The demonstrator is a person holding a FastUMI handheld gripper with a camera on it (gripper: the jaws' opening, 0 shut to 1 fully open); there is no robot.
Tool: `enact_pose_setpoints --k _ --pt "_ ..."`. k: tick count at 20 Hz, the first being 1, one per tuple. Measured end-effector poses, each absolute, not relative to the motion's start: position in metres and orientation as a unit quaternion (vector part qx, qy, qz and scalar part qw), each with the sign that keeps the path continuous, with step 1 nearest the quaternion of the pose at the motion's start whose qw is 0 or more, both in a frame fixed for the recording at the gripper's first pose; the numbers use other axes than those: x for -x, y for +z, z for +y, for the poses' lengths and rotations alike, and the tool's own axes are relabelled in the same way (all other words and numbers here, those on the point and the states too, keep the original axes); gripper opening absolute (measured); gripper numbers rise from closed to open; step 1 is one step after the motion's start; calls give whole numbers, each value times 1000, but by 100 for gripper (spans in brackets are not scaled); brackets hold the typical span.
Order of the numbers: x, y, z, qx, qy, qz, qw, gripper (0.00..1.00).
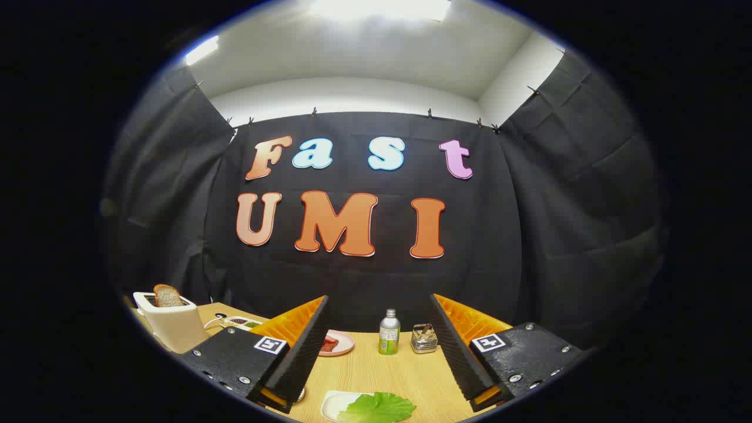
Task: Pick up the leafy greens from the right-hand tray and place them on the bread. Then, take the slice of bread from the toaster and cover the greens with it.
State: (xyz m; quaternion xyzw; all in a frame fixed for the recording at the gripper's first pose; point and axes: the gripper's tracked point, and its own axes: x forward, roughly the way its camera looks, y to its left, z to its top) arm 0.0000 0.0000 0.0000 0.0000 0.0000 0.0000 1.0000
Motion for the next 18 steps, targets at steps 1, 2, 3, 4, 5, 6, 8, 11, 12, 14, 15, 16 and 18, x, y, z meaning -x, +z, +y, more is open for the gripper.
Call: enact_pose_setpoints --k 1,2,3,4,5,6,8,11,12,14,15,16,18 --pt "0 1 0 0 1 -1 1000 99" --pt "0 3 0 0 0 -3 1000 99" --pt "0 4 0 0 0 -4 1000 99" --pt "0 4 0 0 1 -4 1000 99" --pt "0 4 2 -1 1 -3 1000 99" --pt "0 5 2 -1 2 -2 1000 99" --pt "0 5 2 0 2 -2 1000 99" --pt "1 5 2 2 2 0 1000 99" --pt "1 5 4 3 3 0 1000 99" --pt "2 7 5 3 4 -1 1000 99" --pt "1 7 5 4 5 0 1000 99" --pt "1 6 6 4 5 2 1000 99" --pt "-2 2 4 5 1 13 1000 99"
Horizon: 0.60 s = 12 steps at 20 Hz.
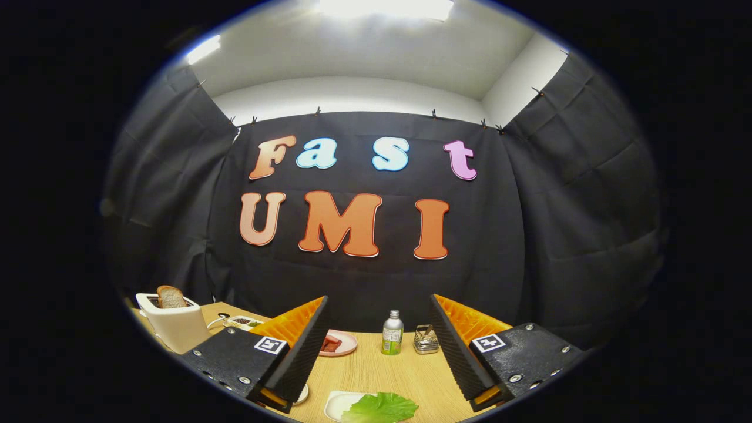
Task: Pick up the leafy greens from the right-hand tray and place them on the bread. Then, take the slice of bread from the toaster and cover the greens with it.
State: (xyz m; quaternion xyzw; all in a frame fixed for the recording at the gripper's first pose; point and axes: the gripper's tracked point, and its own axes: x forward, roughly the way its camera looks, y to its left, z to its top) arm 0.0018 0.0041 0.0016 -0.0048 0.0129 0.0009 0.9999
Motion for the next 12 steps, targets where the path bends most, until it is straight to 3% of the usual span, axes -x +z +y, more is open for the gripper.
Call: enact_pose_setpoints --k 6,12 --pt "-9 -19 -2 6 -11 59 998 99" --pt "-14 -77 -9 -5 -18 189 982 99"
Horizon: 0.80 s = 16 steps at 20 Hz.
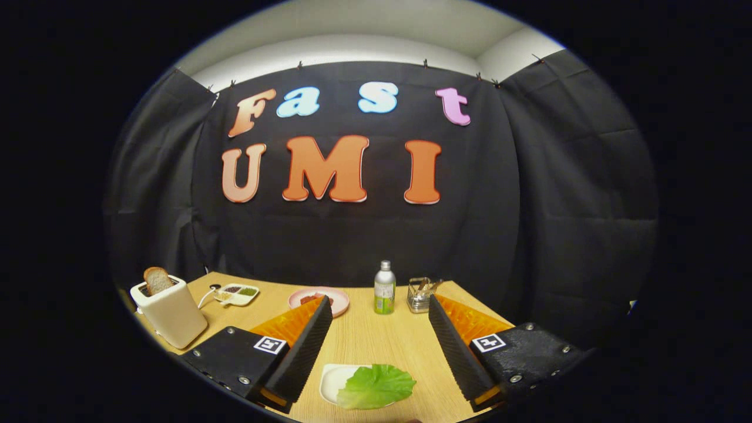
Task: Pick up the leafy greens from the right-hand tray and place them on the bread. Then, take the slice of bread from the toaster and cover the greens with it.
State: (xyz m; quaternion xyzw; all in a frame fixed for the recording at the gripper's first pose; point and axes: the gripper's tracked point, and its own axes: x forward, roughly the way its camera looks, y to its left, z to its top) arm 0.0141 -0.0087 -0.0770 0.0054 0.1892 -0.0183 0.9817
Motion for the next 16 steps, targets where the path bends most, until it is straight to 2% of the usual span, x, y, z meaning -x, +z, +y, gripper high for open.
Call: enact_pose_setpoints --k 5,10,16 --pt "-14 -118 3 -30 2 278 960 99" --pt "5 -170 27 -80 39 396 914 98" --pt "10 -205 24 -88 16 469 879 97"
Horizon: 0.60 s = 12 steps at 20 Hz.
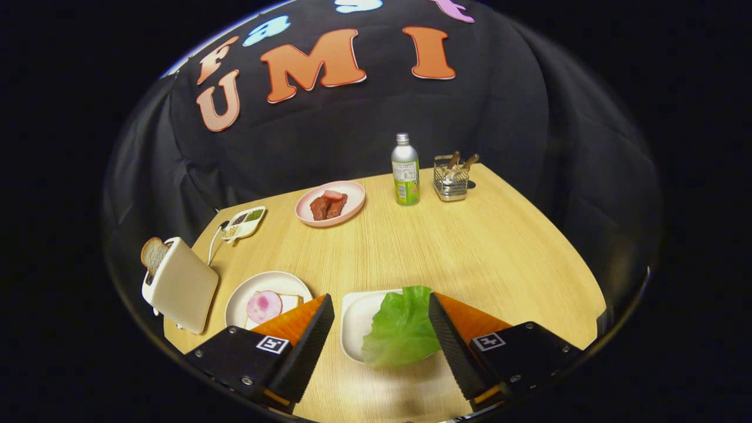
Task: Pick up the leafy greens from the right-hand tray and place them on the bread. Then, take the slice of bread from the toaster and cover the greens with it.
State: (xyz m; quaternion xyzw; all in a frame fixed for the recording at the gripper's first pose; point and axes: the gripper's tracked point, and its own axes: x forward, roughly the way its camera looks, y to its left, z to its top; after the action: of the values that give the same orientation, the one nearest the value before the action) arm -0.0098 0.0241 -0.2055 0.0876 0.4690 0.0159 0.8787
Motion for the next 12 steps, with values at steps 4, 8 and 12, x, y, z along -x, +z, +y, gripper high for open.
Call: enact_pose_setpoints --k 4,8,12 --pt "20 -239 22 -92 -5 524 847 94" --pt "26 -264 23 -74 -16 560 825 90" --pt "34 -294 19 -58 -41 599 798 89"
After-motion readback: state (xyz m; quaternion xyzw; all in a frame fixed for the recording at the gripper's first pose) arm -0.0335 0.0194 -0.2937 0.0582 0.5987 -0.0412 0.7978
